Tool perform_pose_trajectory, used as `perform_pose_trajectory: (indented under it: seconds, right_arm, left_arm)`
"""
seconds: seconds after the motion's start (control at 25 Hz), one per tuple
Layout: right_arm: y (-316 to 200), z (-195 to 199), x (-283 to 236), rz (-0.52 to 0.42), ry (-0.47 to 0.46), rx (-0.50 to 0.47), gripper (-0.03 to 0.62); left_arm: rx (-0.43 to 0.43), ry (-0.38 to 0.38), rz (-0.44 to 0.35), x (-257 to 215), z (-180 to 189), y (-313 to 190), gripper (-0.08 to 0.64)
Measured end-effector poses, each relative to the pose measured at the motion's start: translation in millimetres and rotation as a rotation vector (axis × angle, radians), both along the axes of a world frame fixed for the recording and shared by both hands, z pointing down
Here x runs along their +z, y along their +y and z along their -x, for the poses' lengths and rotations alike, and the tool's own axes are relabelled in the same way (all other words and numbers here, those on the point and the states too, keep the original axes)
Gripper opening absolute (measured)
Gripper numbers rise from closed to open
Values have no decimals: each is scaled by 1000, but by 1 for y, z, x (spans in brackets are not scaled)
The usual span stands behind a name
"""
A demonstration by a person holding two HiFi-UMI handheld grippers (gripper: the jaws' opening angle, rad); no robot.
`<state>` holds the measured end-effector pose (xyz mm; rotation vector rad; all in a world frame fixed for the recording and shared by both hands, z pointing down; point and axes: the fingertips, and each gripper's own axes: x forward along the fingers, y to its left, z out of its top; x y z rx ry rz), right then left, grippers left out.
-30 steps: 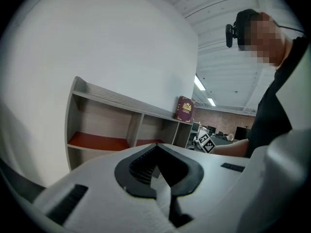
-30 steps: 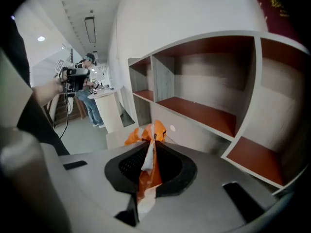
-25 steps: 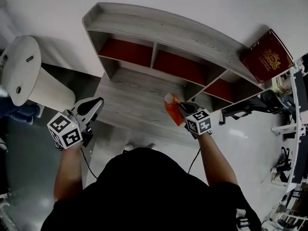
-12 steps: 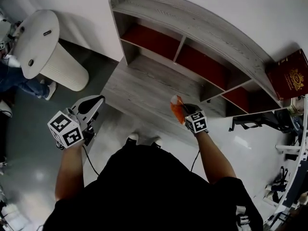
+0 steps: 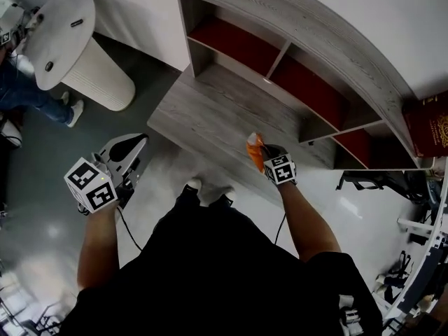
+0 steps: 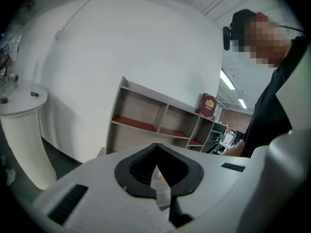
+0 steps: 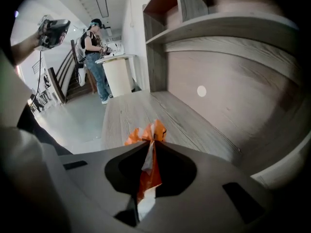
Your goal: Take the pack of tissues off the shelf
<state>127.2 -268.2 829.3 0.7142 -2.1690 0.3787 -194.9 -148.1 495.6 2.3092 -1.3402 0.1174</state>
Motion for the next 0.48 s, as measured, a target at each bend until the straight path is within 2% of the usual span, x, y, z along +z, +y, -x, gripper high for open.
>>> perform_pose_trajectory:
  seconds: [0.48]
  right_arm:
    - [-1, 8, 21, -21, 57, -27, 21]
  left_arm:
    - [-39, 2, 25, 7, 3, 17, 17]
